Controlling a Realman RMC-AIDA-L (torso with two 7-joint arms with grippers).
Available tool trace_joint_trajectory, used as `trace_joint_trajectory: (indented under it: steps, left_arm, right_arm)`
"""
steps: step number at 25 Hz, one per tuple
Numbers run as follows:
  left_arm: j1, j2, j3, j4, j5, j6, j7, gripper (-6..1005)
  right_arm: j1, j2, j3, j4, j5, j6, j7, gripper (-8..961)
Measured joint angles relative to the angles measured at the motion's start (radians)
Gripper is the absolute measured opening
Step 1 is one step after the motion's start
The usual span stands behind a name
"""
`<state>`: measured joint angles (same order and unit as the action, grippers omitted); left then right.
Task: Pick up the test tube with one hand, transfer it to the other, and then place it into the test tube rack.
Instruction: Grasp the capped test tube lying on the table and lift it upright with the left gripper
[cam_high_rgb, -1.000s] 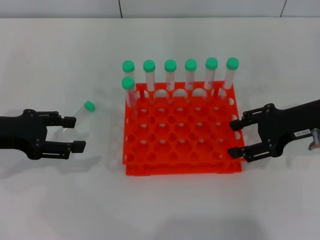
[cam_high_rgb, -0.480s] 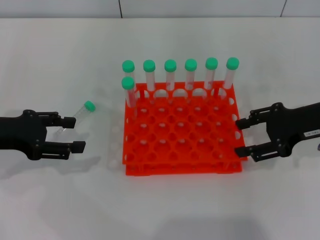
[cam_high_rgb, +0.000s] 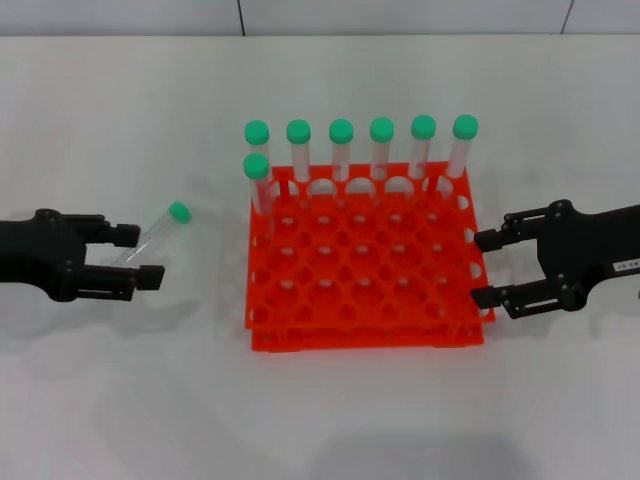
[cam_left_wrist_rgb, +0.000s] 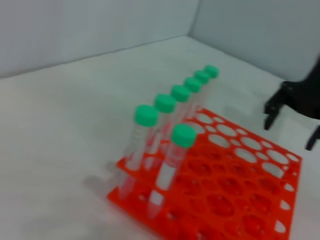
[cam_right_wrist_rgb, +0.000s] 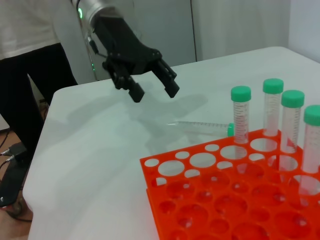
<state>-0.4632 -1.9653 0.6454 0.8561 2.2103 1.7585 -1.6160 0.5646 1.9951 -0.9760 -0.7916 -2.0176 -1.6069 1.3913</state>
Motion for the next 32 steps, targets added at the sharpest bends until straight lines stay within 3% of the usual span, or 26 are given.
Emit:
trace_joint_trajectory:
  steps: [6,12,16,22,29,32]
  left_arm:
    - [0.005,-0.052,0.001,0.244,0.102,0.061,-0.257,754]
    - [-0.009,-0.051,0.016,0.383,0.194,0.109,-0.475,748]
    - [-0.037,-0.036,0.053,0.391,0.262,0.097,-0.591,745]
    - [-0.094,-0.035,0.137,0.385,0.381,0.043,-0.696,740]
    - [-0.151,-0.036,0.211,0.304,0.461,-0.039,-0.708,734]
    - [-0.171,-0.039,0.231,0.261,0.494,-0.075,-0.712,672]
  right_arm:
    - [-0.001,0.004,-0.003,-0.002,0.000,0.002,-0.013,693]
    - [-0.002,0.011,-0.004,-0.009,0.001,0.002,-0.017,693]
    - [0.000,0.015,-0.007,-0.009,0.003,0.004,-0.025,693]
    - [0.007,0.016,-0.021,-0.005,0.003,0.015,-0.026,693]
    - [0.009,0.017,-0.025,-0.005,0.004,0.022,-0.026,694]
    - [0.010,0.018,-0.025,-0.004,0.004,0.027,-0.026,694]
